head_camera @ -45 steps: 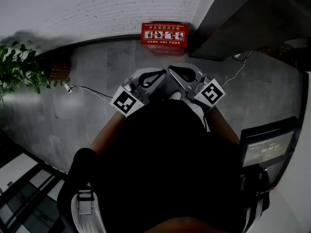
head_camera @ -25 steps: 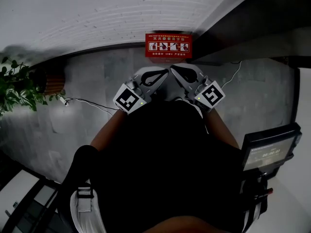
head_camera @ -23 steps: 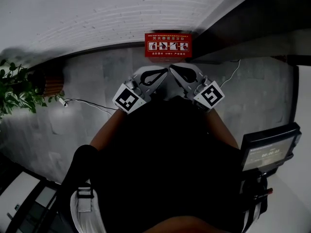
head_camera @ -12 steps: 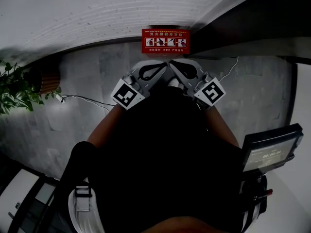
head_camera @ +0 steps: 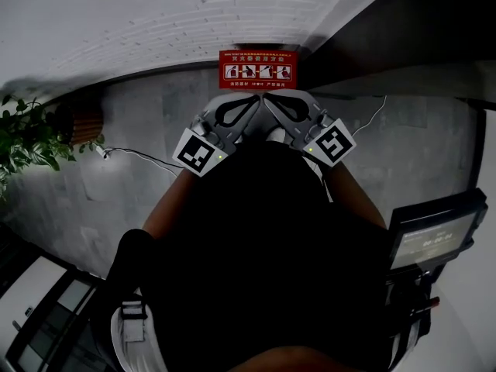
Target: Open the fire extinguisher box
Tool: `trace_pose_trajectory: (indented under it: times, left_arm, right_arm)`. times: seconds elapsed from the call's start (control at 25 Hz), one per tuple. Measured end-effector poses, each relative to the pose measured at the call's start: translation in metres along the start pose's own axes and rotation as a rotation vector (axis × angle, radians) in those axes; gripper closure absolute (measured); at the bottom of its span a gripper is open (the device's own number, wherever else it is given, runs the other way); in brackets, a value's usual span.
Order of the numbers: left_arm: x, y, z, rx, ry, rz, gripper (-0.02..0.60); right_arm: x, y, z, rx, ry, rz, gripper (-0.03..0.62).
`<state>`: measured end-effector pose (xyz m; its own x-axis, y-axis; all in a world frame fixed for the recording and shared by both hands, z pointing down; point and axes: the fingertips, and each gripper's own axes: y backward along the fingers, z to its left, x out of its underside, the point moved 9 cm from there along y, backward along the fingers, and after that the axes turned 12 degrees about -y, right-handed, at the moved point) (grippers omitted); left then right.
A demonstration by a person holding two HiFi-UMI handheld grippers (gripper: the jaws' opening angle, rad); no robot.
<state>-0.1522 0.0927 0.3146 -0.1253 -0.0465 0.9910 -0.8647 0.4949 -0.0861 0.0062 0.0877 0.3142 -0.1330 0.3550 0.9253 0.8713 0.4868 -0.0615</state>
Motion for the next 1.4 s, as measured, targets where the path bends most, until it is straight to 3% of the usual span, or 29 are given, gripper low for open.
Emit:
trace_pose_trajectory:
  times: [0.28,0.48,0.68,0.92,1.08,1.4]
  left_arm:
    - [-0.005,-0.014,0.000,-0.059,-0.018,0.049,0.580]
    - [0.006,-0.015,0.024,-0.055,0.000,0.048,0.580]
    - [0.019,-0.008,0.065,-0.007,0.021,0.008,0.580]
    - [0.037,-0.007,0.122,0.080,0.019,-0.042,0.580]
    - [0.050,-0.016,0.147,0.144,0.051,-0.047,0.580]
    - [0.097,-0.041,0.140,0.179,0.139,0.022,0.580]
  right_arm:
    - [-0.006,0.010,-0.024,-0.043,-0.030,-0.040,0.585]
    - [-0.005,-0.010,-0.036,-0.019,-0.057,-0.038,0.585]
    - [-0.006,-0.045,-0.045,0.046,-0.069,-0.047,0.585]
    - [-0.013,-0.087,-0.060,0.186,-0.049,-0.078,0.586]
    - [-0.005,-0.105,-0.068,0.243,-0.036,-0.036,0.585]
    - [0.021,-0.088,-0.093,0.304,-0.075,0.007,0.585]
